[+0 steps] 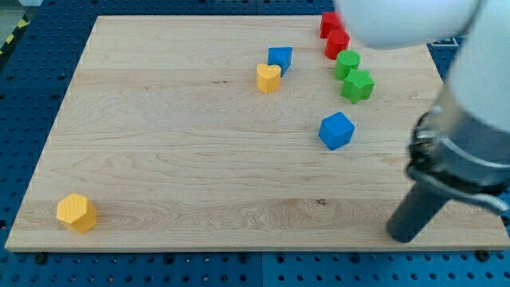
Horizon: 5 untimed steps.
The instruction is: Push the blue cube closer to the yellow hexagon
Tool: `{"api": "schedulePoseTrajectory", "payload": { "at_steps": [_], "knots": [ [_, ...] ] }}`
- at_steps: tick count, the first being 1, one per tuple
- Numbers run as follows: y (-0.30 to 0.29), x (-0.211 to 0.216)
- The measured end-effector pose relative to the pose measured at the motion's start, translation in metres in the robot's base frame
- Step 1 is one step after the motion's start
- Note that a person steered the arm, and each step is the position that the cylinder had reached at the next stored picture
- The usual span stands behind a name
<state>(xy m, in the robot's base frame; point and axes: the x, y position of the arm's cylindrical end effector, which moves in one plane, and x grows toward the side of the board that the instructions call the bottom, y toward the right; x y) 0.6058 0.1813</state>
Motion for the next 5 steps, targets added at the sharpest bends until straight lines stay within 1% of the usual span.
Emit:
{"api": "schedulePoseTrajectory", "payload": {
  "at_steps": [1,2,4,5],
  "knots": [
    [0.036,-0.046],
    [0.032,-0.094],
    [0.017,-0.115],
    [-0.011,-0.136]
  ]
}}
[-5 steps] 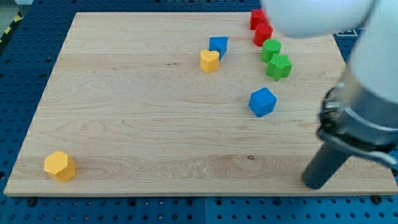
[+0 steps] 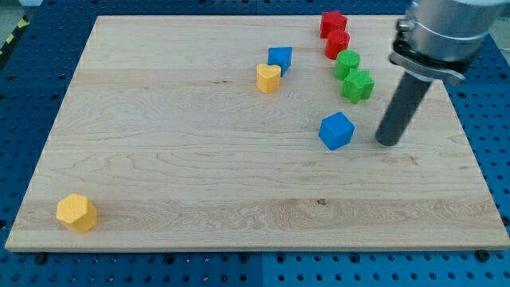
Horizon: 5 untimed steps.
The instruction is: Push the blue cube closer to the yellow hexagon
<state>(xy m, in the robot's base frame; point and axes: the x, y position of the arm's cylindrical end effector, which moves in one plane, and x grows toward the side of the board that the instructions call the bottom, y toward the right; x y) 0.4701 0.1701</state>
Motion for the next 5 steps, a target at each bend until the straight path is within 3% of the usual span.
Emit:
{"api": "schedulePoseTrajectory", "payload": {
  "at_steps": [5],
  "knots": [
    [-0.120,0.007]
  ]
}}
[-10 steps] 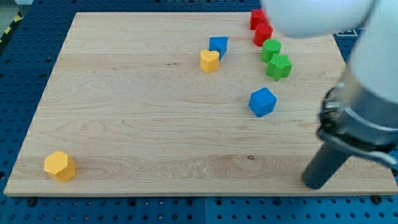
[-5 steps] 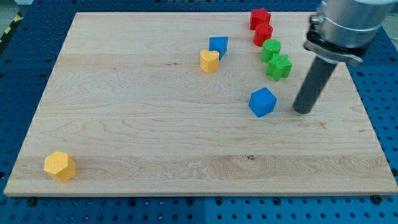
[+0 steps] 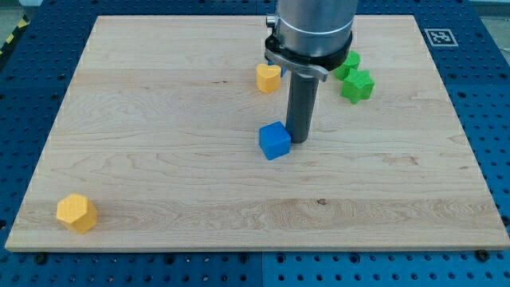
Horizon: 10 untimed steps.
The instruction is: Push the blue cube closer to the yellow hexagon
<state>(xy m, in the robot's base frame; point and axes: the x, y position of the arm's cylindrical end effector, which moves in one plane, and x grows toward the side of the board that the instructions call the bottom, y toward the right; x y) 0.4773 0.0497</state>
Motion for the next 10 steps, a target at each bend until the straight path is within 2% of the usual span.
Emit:
{"api": "schedulePoseTrajectory", "payload": {
  "at_steps": [1,2,3,5,7,10],
  "knots": [
    [-0.003,0.026],
    [-0.022,0.034],
    [-0.032,0.008],
    [-0.070,0.001],
    [-0.100,-0.026],
    [-0.154,-0.032]
  ]
}}
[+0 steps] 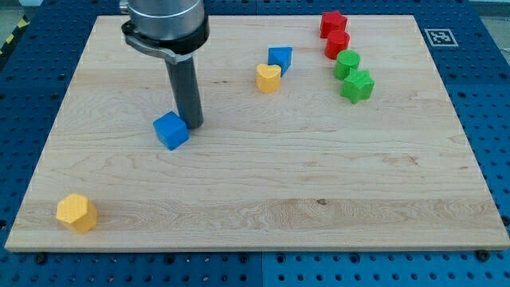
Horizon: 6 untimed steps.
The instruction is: Push the blue cube closer to the yellow hexagon
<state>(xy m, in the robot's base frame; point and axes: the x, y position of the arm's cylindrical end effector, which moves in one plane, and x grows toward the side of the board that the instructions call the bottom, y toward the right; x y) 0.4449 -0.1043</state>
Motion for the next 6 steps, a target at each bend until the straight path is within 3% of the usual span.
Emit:
{"api": "schedulePoseTrajectory", "payload": {
  "at_steps": [6],
  "knots": [
    [-0.074,0.065]
  ]
}}
